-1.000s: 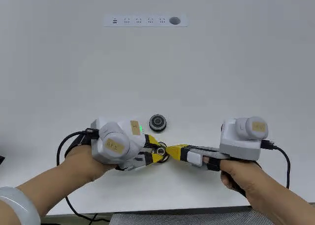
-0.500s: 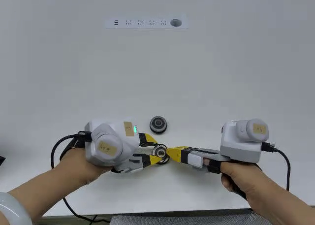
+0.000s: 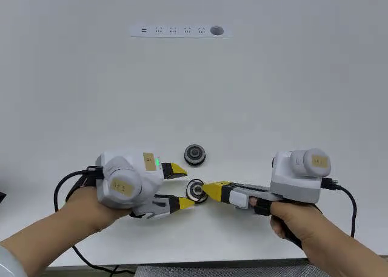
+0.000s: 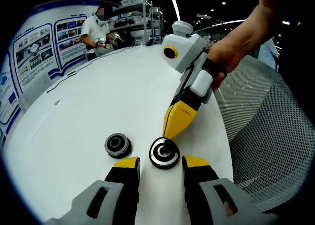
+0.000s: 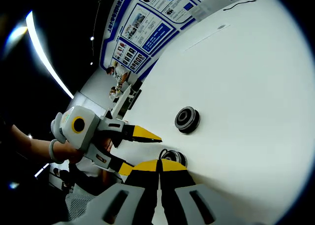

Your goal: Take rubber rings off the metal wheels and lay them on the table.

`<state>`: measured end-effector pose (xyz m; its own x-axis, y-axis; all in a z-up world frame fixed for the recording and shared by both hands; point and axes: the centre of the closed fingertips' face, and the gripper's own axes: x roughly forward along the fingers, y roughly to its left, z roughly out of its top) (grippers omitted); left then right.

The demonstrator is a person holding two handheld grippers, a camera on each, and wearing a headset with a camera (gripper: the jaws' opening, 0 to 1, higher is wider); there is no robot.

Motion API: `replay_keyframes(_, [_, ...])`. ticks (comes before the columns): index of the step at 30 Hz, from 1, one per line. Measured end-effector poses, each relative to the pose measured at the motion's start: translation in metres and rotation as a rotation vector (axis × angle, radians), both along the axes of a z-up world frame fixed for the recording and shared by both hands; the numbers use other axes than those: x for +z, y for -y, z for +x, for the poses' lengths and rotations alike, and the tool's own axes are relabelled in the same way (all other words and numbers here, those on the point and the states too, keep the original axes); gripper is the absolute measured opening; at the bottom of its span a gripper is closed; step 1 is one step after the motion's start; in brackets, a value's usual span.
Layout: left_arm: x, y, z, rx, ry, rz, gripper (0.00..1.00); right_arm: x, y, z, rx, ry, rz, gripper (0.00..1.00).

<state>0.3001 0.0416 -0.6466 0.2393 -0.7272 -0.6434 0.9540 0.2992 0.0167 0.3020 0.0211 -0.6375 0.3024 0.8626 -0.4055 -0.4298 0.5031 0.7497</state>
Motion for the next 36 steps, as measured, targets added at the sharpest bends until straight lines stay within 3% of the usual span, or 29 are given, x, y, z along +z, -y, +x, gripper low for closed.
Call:
replay_keyframes(20, [-0.003,-0.014,-0.001,0.059,-0.011,-0.023,0.44,0.017,-0.001,-0.002,-0.017,0.011,0.048,0.02])
replay_keyframes(36, [0.001,-0.025,0.008,0.125,-0.001,-0.060,0.53,0.029,0.026,0.009,-0.114,0.015,0.084,0.02])
